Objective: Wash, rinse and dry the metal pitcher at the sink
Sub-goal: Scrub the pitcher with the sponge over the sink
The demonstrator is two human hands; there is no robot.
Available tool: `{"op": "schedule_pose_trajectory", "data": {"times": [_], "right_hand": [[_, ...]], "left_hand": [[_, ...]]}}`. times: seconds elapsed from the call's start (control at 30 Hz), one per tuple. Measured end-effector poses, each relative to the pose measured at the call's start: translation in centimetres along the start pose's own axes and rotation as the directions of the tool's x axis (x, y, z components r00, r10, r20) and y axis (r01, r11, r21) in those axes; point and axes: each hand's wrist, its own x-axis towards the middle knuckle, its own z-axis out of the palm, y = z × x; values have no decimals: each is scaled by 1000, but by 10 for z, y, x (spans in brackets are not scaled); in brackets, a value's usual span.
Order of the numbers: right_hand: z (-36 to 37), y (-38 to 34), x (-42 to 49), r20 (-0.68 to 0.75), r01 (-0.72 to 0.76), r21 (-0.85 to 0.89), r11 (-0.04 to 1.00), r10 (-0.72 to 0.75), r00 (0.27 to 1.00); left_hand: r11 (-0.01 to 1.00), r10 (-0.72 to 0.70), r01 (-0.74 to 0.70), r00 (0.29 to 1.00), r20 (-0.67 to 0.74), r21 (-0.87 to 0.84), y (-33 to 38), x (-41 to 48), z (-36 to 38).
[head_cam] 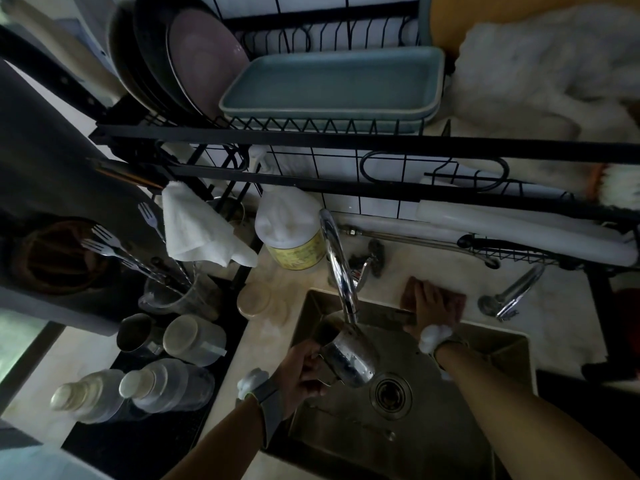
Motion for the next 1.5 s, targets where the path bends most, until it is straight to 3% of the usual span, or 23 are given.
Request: {"op": "schedule_pose_trajectory", "data": {"times": [0.1, 0.2, 0.27, 0.4, 0.53, 0.77, 0.97, 1.07, 1.2, 1.37, 1.5], "right_hand": [[1, 0, 1, -110, -6, 9, 1000, 7, 994], [9, 10, -1, -96, 18, -79, 997, -25, 995], [7, 14, -6, -117, 20, -38, 999, -24, 993], [-8, 4, -21, -470, 129, 263, 956, 10, 883], [-29, -22, -43, -302, 172, 617, 768, 29, 953], [-35, -89, -101, -275, 290, 730, 619, -122, 954], [-38, -97, -129, -112, 89, 839, 536, 9, 994], [-36, -100, -152, -98, 52, 881, 471, 73, 992], [-32, -93, -168, -152, 75, 839, 539, 101, 983], [-34, -81, -191, -198, 112, 871, 478, 134, 971], [-33, -66, -202, -254, 113, 837, 535, 196, 947]], "left_hand": [[1000, -6, 6, 1000, -3, -15, 0, -1, 0], [1000, -11, 10, 999, -40, -17, 0, -2, -1], [1000, -18, 17, 999, -47, -20, -1, -2, -1], [1000, -9, 9, 995, -95, -2, -6, 2, 1], [999, -4, 2, 999, -51, -34, -13, 7, 6], [995, 93, -93, 995, -17, 25, -22, -6, 15], [967, 151, -141, 988, -34, 214, -32, -18, 17], [907, 241, -226, 970, 0, 354, -46, -21, 17], [734, 429, -387, 901, 60, 558, -60, -23, 11], [504, 576, -456, 810, 108, 734, -61, -36, 12], [353, 662, -469, 737, 138, 810, -57, -40, 15]]}}
